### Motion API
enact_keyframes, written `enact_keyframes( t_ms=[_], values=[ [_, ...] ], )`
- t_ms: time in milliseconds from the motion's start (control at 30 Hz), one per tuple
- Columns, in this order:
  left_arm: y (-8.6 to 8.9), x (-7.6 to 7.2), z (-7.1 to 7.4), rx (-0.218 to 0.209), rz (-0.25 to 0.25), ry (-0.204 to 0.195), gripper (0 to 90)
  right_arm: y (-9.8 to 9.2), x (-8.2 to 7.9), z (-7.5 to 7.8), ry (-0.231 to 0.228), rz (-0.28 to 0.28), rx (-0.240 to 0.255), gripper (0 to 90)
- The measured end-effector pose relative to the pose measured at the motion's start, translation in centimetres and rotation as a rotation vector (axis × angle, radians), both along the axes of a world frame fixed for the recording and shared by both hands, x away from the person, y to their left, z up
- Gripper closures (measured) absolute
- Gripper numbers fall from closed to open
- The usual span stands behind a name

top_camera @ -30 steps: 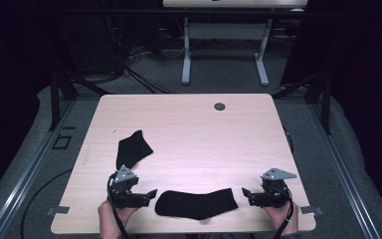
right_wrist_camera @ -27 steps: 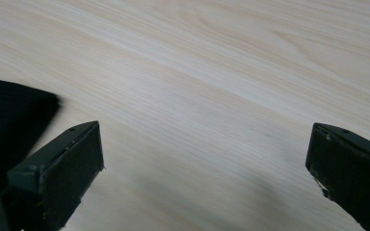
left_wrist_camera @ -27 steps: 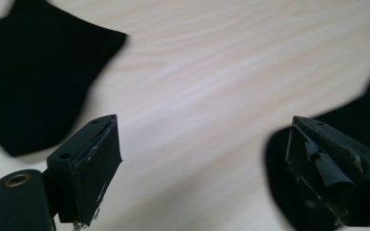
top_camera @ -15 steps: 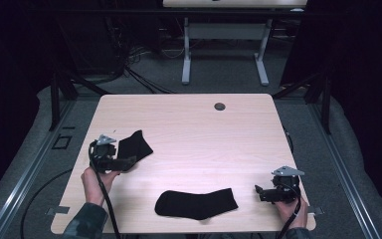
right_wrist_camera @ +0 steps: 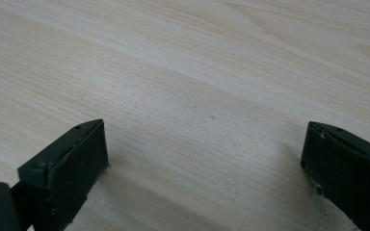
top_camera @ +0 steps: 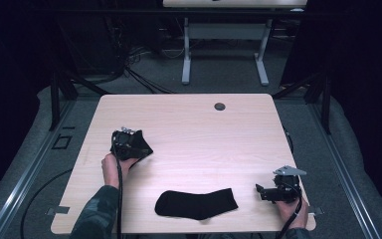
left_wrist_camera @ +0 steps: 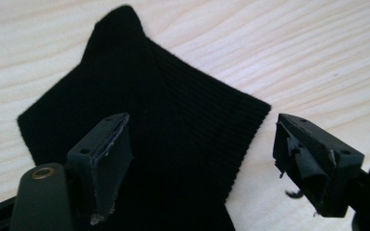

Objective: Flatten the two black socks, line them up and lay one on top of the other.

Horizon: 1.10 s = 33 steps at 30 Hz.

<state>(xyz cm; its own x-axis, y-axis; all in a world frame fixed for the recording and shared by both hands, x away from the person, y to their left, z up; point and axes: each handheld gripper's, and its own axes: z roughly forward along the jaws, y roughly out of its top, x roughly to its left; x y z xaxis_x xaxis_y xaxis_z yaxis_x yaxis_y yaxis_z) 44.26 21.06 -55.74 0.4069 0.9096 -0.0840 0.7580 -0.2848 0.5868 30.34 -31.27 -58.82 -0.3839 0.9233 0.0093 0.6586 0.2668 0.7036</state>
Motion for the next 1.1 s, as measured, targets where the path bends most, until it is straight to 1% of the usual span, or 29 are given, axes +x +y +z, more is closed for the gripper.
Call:
enact_keyframes(
  t_ms=[67,100,200,233,300,367,400,433,467,600,633,733,800,933,1067,1100],
  values=[
    [0.05,0.15,-0.22,0.003,0.001,0.007,24.2,-0.03,-0.02,0.02,0.002,0.003,-0.002,1.9],
    [0.03,0.38,-0.57,0.020,-0.007,0.025,25.7,-0.03,-0.02,0.03,0.004,0.003,-0.002,1.9],
    [-0.14,0.42,-0.58,0.037,-0.016,0.025,29.6,-0.03,-0.02,0.02,0.003,0.003,-0.002,1.9],
    [-0.17,0.43,-0.62,0.052,-0.020,0.023,31.6,-0.04,-0.01,0.04,0.004,0.004,-0.004,1.9],
    [-0.22,0.37,-0.65,0.060,-0.016,0.021,34.7,-0.03,-0.01,0.02,0.002,0.001,-0.002,1.9],
    [-0.34,0.32,-0.60,0.082,-0.021,0.022,38.7,-0.06,-0.02,0.03,0.004,0.005,-0.004,2.0],
    [-0.34,0.32,-0.60,0.082,-0.021,0.022,40.5,-0.06,-0.02,0.03,0.004,0.005,-0.004,2.0],
    [-0.32,0.31,-0.59,0.091,-0.024,0.018,42.6,-0.05,-0.02,0.03,0.004,0.003,-0.003,2.1],
    [-0.30,0.29,-0.58,0.096,-0.025,0.016,42.6,-0.05,-0.02,0.03,0.004,0.003,-0.003,2.1],
    [-0.01,0.18,-0.55,0.095,-0.007,0.008,52.5,-0.07,-0.04,0.03,0.001,-0.002,-0.004,2.7],
    [0.04,0.18,-0.49,0.103,-0.007,0.009,57.8,-0.07,-0.03,0.01,-0.001,-0.004,-0.001,2.7],
    [0.17,0.19,-0.47,0.106,0.003,0.006,66.3,-0.08,-0.03,-0.02,-0.005,-0.004,0.000,3.0],
    [0.31,0.21,-0.47,0.107,0.005,0.003,69.7,-0.08,-0.02,-0.02,-0.005,-0.005,0.000,3.0],
    [0.36,0.21,-0.47,0.108,0.015,0.001,73.5,-0.09,-0.03,-0.02,-0.006,-0.006,0.000,3.3],
    [0.54,0.21,-0.50,0.096,0.018,-0.002,76.0,-0.09,-0.03,-0.02,-0.006,-0.006,0.000,3.4],
    [0.63,0.18,-0.51,0.087,0.023,-0.001,76.5,-0.08,-0.01,-0.03,-0.008,-0.008,0.003,3.4]
  ],
)
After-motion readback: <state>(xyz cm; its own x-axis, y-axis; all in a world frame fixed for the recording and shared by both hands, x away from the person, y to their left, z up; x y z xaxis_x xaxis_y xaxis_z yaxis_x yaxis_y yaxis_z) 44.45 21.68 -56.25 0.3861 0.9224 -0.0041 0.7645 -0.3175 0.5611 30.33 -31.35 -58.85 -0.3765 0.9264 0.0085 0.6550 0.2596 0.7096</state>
